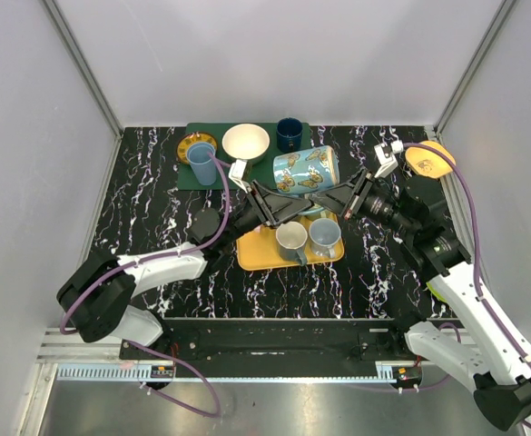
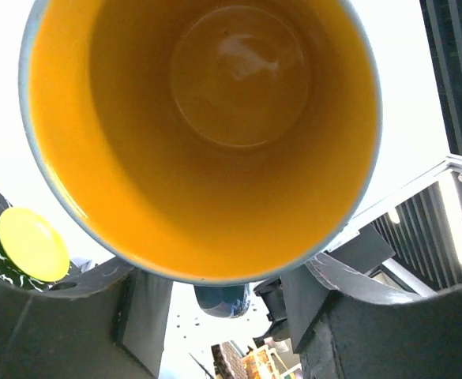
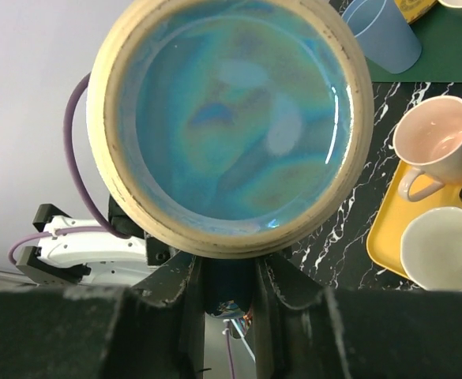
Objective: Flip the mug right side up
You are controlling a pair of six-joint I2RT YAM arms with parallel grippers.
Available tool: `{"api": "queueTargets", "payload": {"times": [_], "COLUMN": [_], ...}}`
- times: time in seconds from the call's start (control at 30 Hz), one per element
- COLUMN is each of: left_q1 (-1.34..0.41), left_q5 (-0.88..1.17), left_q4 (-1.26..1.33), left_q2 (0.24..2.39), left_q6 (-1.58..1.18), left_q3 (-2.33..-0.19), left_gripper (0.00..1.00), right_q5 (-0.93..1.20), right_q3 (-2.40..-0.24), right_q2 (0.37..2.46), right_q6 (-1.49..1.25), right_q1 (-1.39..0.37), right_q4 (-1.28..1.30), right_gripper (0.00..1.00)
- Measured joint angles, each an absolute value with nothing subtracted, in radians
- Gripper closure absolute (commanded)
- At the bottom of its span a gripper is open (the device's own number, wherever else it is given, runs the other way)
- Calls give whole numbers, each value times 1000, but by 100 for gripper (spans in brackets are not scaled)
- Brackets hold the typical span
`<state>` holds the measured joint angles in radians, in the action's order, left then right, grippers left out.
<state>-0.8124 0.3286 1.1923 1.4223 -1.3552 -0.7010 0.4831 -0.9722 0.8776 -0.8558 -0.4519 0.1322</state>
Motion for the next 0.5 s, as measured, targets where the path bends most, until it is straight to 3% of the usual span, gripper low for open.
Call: {"api": "queueTargets", "payload": {"times": [0.2,0.3,0.33,0.37,0.5], "left_q1": [-805,-803,-803,-803,-798], "left_q5": [347,364,373,375,390], "left_q4": [1197,1197,1197,1197,1205], "left_q2": [1423,1429,1432,1434,1437], "left_q6": [-1377,-1387,-1391,-1394,-1415], "left_q3": [-701,-709,-713,-717,-723], "left_gripper": [53,73,90,99,100], "right_q5": [488,489,486,487,492], "right_q3": [-960,-957,-954,-951,-942], "right_q2": [869,858,853,850,842], "right_q6": [-826,-815,-815,-815,-809], "right_q1": [-452,-453,-453,-452,-452], "right_q4": [136,134,131,127,108], "right_gripper": [100,100,100,100,100]}}
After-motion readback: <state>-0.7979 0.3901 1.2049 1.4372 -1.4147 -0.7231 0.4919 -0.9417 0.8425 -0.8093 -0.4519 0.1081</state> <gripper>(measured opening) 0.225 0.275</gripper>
